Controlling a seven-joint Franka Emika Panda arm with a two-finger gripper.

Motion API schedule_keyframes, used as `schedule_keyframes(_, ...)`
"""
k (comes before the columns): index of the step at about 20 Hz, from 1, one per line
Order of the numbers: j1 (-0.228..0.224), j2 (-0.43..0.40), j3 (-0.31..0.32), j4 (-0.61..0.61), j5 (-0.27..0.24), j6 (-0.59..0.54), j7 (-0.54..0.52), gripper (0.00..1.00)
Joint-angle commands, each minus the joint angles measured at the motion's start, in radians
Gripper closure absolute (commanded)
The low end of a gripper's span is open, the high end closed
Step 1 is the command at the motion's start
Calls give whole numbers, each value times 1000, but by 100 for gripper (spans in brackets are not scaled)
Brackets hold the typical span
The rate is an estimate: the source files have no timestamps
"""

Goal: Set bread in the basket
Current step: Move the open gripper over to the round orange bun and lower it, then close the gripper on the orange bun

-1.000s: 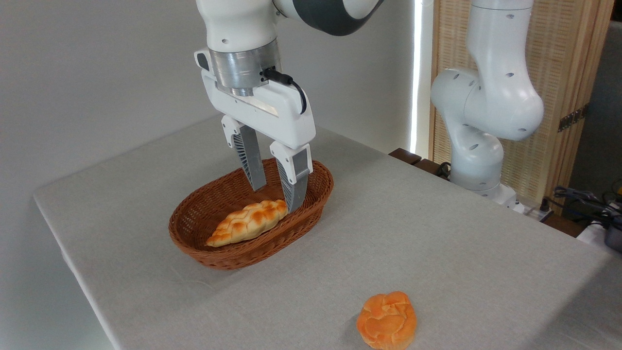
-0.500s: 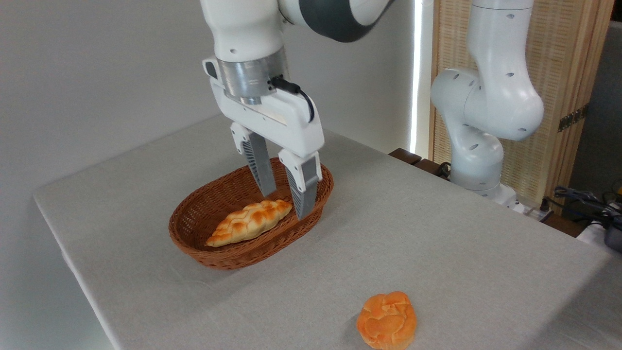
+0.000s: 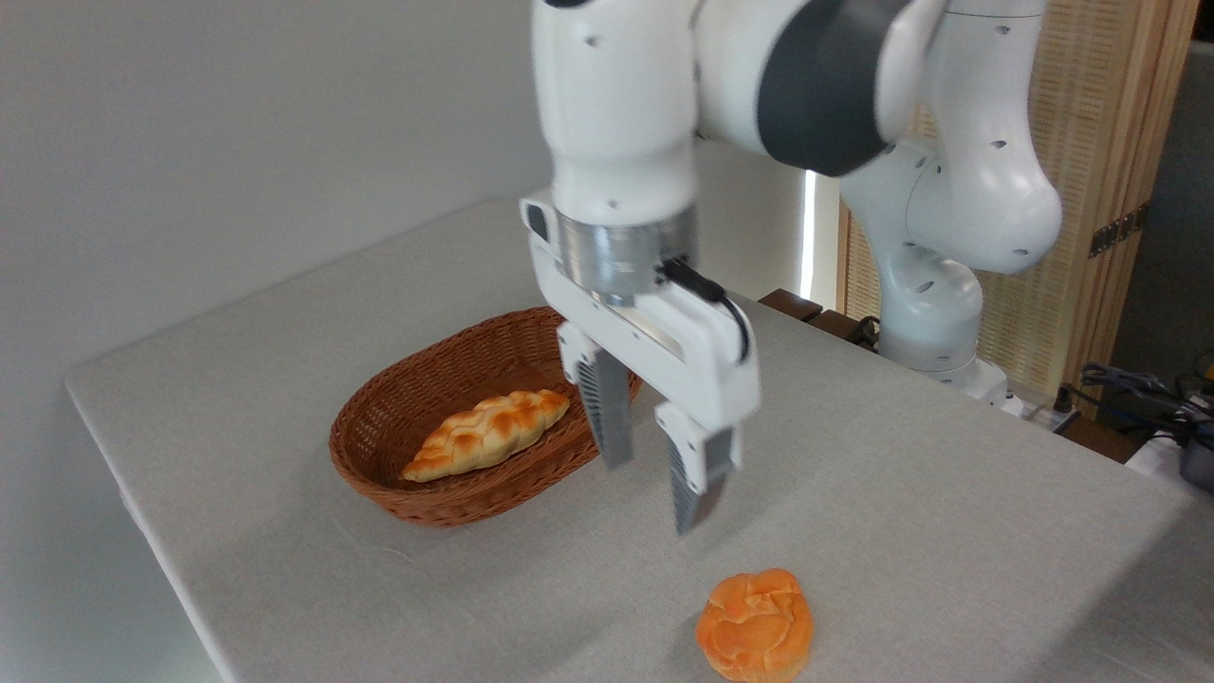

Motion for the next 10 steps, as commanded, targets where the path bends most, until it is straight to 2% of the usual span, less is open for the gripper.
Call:
schedule_keyframes(1, -6, 15, 59, -7, 78, 29, 38, 0)
schedule_keyframes(4, -6, 47, 91, -4, 93, 74, 39, 0)
schedule_keyframes(10, -6, 107, 103, -7, 93, 134, 58, 0)
